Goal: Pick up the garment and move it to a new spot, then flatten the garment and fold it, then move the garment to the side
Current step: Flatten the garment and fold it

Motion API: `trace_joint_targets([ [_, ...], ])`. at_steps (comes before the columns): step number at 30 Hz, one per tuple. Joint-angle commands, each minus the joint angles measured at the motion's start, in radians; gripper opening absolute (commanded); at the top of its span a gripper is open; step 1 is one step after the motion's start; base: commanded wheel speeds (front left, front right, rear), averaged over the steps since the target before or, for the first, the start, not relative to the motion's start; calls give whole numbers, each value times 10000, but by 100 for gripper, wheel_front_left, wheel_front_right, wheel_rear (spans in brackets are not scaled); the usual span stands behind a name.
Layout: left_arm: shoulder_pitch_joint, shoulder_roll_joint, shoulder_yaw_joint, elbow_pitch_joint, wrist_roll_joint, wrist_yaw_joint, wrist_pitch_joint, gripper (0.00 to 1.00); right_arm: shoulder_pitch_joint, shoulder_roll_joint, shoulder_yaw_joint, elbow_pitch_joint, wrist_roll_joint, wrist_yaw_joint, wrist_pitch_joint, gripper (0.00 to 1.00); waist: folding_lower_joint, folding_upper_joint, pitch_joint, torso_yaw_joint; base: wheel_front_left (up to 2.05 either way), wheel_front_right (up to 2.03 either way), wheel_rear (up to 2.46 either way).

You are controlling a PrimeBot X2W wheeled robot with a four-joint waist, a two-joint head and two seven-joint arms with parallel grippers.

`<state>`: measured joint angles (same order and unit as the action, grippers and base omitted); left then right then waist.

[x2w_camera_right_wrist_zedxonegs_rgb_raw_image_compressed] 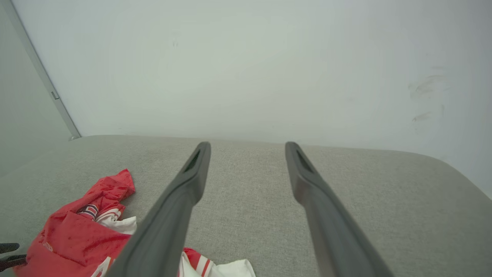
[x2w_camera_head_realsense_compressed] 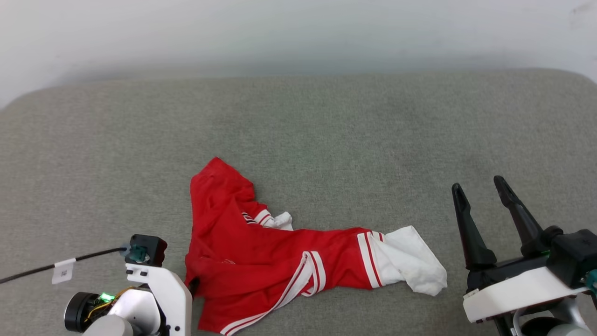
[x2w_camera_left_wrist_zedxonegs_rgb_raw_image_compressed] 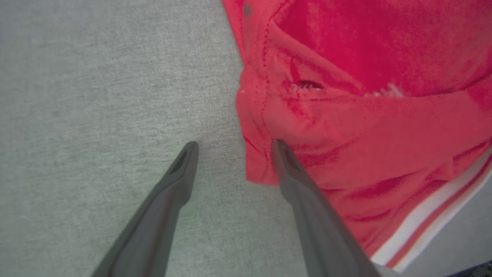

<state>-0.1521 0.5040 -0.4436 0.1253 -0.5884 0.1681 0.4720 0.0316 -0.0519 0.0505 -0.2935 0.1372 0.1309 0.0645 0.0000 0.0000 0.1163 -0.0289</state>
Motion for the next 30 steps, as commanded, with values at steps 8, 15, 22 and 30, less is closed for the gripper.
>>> trace_joint_targets([
  [8, -285, -13, -562, 1236, -679, -658, 1701, 44, -372, 28, -87, 205, 146, -3, -243, 100, 0, 0, 716, -383, 0, 0, 0],
  [15, -679, 46, -507, 951, -446, -751, 1202, 0, -435, 29, -279, 324, 237, -3, -289, 100, 0, 0, 598, -346, 0, 0, 0],
  [22, -1788, 90, -199, -160, 683, -324, -528, 0, -475, 28, -390, 253, 239, -3, -214, 100, 0, 0, 381, -272, 0, 0, 0],
  [30, -3593, -1178, -897, -771, 1480, -459, -1580, 0, -547, 28, -575, 72, 331, -3, -189, 100, 0, 0, 634, -597, 0, 0, 0],
])
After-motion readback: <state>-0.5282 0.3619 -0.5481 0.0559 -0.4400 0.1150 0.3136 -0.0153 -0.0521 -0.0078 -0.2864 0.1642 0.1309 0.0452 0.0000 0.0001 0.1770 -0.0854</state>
